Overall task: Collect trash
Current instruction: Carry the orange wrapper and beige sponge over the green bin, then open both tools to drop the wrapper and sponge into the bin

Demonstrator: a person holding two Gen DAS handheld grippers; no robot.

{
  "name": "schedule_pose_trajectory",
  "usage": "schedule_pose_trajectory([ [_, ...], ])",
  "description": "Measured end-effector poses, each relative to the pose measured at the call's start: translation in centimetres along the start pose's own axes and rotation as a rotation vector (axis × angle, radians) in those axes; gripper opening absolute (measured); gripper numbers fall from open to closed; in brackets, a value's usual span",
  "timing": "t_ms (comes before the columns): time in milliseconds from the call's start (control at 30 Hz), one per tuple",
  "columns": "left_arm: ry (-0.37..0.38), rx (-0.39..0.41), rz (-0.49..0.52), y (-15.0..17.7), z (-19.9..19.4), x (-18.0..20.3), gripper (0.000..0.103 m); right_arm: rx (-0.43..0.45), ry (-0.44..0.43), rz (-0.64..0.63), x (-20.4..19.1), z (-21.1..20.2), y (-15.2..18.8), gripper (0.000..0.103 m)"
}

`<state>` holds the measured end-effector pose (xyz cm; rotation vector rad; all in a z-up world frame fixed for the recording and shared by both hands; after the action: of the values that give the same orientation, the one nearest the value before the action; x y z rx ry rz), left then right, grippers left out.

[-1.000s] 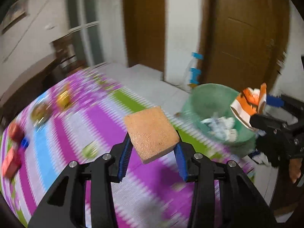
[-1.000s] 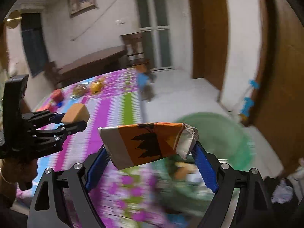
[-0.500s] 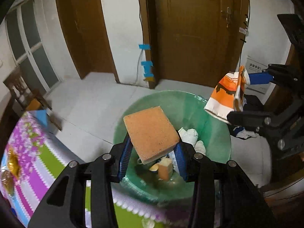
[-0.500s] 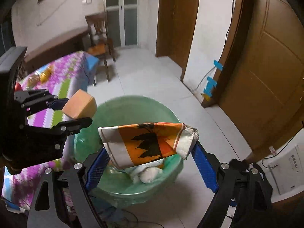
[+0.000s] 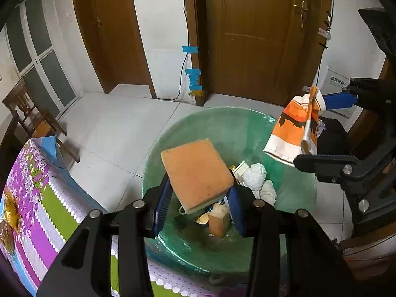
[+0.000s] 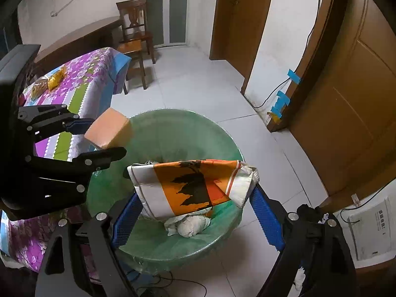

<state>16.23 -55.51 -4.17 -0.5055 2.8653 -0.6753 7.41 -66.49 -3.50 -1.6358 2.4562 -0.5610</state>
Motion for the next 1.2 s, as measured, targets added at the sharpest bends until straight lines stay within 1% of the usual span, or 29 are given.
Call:
schedule_pose_trajectory([
  [33,-0.009,0.003,-0.004,0.1,0.0,-0.1,0.044,-0.001,0.005,-0.005,-0.2,0.1,0.0,0.085],
  [100,-0.026,0.006,-0.014,0.2,0.1,-0.4,0.058,-0.003,0.026,-0.017,-0.5,0.2,0.0,0.086],
  [133,-0.029,0.009,-0.018,0.3,0.0,-0.6,0.069,-0.006,0.035,-0.017,-0.6,0.4,0.0,0.087],
  [167,-0.032,0.014,-0.022,0.4,0.0,-0.6,0.075,-0.008,0.034,-0.017,-0.7,0.5,0.1,0.087],
  [367,-0.050,0.031,-0.019,1.1,-0.7,-0.7,0.075,-0.012,0.014,0.005,-0.7,0.6,0.7,0.087],
  [533,-0.064,0.060,-0.037,1.7,-1.8,-0.5,0.075,0.008,-0.001,0.031,-0.8,0.0,1.6,0.087],
  [633,-0.101,0.096,-0.043,2.4,-3.0,-0.2,0.075,0.051,-0.003,0.066,-0.6,-1.0,2.6,0.088],
  [667,-0.112,0.111,-0.045,2.7,-3.5,-0.2,0.075,0.073,0.003,0.077,-0.6,-1.6,3.1,0.091],
  [700,-0.124,0.126,-0.051,3.0,-4.0,-0.1,0.078,0.112,0.013,0.092,-0.6,-2.5,3.8,0.094],
  [733,-0.141,0.150,-0.061,3.5,-4.8,0.0,0.085,0.145,0.023,0.105,-0.6,-3.4,4.6,0.098],
  [767,-0.151,0.174,-0.072,3.9,-5.5,0.1,0.092,0.178,0.033,0.120,-0.5,-4.3,5.3,0.098],
  [800,-0.162,0.209,-0.087,4.5,-6.5,0.4,0.094,0.211,0.054,0.149,-0.4,-5.2,6.2,0.098],
  [833,-0.165,0.227,-0.095,4.9,-7.2,0.5,0.097,0.237,0.067,0.183,-0.2,-6.1,7.3,0.098],
  [933,-0.163,0.273,-0.115,6.3,-9.2,1.1,0.097,0.268,0.074,0.264,0.2,-7.6,9.8,0.098],
  [1033,-0.151,0.321,-0.134,7.7,-11.2,1.6,0.097,0.302,0.145,0.325,0.3,-9.1,12.3,0.098],
  [1100,-0.141,0.359,-0.141,8.9,-12.5,1.9,0.097,0.328,0.189,0.344,0.2,-9.9,13.5,0.098],
  [1167,-0.146,0.382,-0.144,9.6,-13.3,2.1,0.097,0.354,0.219,0.352,0.1,-10.6,14.6,0.098],
  [1200,-0.150,0.392,-0.146,9.9,-13.7,2.2,0.097,0.366,0.248,0.356,-0.1,-11.0,15.1,0.098],
])
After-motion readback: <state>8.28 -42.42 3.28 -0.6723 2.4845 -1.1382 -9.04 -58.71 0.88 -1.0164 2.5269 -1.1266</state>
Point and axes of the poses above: each gripper's, at about its wrist camera, not at the fingertips, and z roughly the way its jaws point, x to its right, y to its underside, the point moved 4 cm from there along z, roughly the way its jaws point, and after that the axes turned 10 degrees about -x, right-handed, at the moved point
